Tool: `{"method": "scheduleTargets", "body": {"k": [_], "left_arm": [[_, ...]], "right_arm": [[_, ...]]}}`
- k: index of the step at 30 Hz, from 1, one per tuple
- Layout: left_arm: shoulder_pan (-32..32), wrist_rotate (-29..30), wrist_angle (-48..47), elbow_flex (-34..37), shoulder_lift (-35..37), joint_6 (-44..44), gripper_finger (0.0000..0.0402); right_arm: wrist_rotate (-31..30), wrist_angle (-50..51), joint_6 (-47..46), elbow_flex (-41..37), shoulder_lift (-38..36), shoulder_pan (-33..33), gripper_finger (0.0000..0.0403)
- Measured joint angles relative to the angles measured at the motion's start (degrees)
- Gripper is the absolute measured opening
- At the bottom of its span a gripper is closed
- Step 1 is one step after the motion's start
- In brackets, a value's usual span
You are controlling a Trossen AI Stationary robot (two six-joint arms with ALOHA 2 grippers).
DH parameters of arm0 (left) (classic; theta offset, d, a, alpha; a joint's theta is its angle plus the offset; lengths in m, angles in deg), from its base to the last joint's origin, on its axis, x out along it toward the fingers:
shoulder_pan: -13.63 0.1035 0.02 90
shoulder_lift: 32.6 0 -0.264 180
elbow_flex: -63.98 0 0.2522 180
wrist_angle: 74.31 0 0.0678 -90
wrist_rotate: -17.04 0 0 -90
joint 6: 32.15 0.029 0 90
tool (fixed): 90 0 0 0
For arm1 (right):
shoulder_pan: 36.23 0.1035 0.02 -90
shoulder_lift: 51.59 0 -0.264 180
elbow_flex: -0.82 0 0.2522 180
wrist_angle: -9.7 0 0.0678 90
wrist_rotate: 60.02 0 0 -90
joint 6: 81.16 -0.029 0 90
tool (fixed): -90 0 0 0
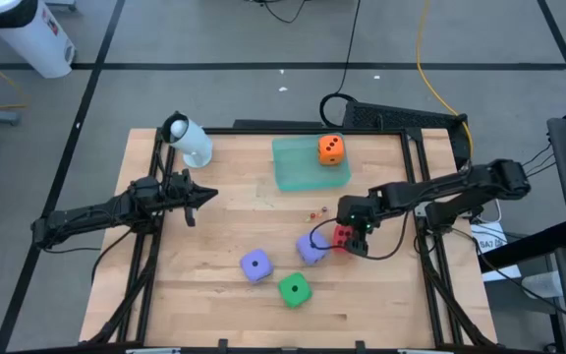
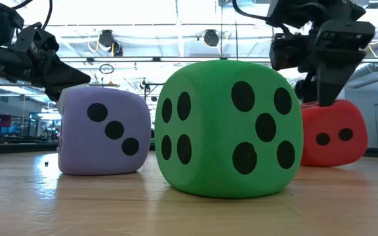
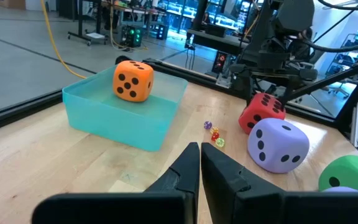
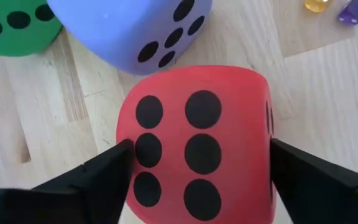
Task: Pick & Place Dice
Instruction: Put the big red dice into the transparent blue bin
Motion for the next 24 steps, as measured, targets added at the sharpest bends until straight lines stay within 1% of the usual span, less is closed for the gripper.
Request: {"method": "scheduleTargets", "body": {"k": [4,7,10,14,16,21,24], "left_arm": [[0.00,-0.02,0.00,0.00,0.02,-0.02,0.0026],[0.00,-0.02,-0.02,0.00,0.02,-0.07,0.0026],[0.00,-0.02,0.00,0.00,0.02,-0.07,0.0026],[0.01,0.00,-0.01,0.00,0.01,-0.14,0.0026],[0.01,-0.02,-0.01,0.00,0.01,-0.24,0.0026],[0.01,-0.04,-0.02,0.00,0.02,-0.28,0.0026],[0.00,-0.03,0.00,0.00,0.02,-0.09,0.0026]], "right_arm": [[-0.58,-0.34,0.37,-0.11,-2.03,0.04,0.0299],[-1.41,0.06,0.63,-0.21,-3.45,-0.01,0.0298],[-3.55,0.20,1.07,-0.22,-4.23,0.02,0.0321],[-4.62,0.44,2.75,-0.22,-4.32,-0.16,0.0374],[-5.46,0.45,2.98,-0.20,-4.34,-0.47,0.0391],[-5.98,0.25,4.23,-0.13,-5.18,-1.62,0.0388],[-6.12,-0.76,5.13,-0.15,-6.12,-1.92,0.0396]]}}
